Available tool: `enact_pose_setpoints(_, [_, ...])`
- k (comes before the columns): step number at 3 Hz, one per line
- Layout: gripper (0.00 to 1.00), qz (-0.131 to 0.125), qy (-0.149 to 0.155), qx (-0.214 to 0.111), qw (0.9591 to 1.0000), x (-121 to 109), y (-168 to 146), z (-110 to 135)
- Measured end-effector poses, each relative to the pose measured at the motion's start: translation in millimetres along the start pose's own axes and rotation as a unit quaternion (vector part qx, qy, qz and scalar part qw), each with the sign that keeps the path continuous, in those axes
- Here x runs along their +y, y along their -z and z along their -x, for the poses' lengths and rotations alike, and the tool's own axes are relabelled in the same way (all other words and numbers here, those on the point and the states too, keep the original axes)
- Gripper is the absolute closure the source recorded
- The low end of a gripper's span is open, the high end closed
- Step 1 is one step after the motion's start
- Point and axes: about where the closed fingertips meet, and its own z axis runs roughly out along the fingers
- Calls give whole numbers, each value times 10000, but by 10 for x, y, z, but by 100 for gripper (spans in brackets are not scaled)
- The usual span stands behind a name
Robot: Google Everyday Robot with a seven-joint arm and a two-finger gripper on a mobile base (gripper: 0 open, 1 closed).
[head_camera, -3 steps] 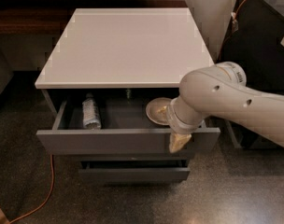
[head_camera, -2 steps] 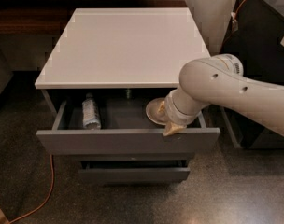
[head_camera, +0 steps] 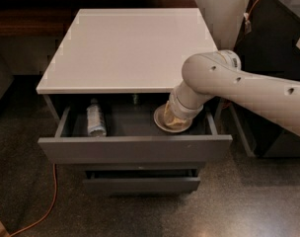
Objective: Pick blue plastic bottle from top drawer and place on counter
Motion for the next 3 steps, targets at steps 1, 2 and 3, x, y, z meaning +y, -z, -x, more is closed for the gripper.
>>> enact_pose_setpoints(1, [100,174,-75,-27,9998,-33,-315,-40])
enact_pose_setpoints(2, [100,280,-133,-62,9995,22,-460,-49])
enact_pose_setpoints(3, [100,345,-213,-108,9991,122,-559,-41])
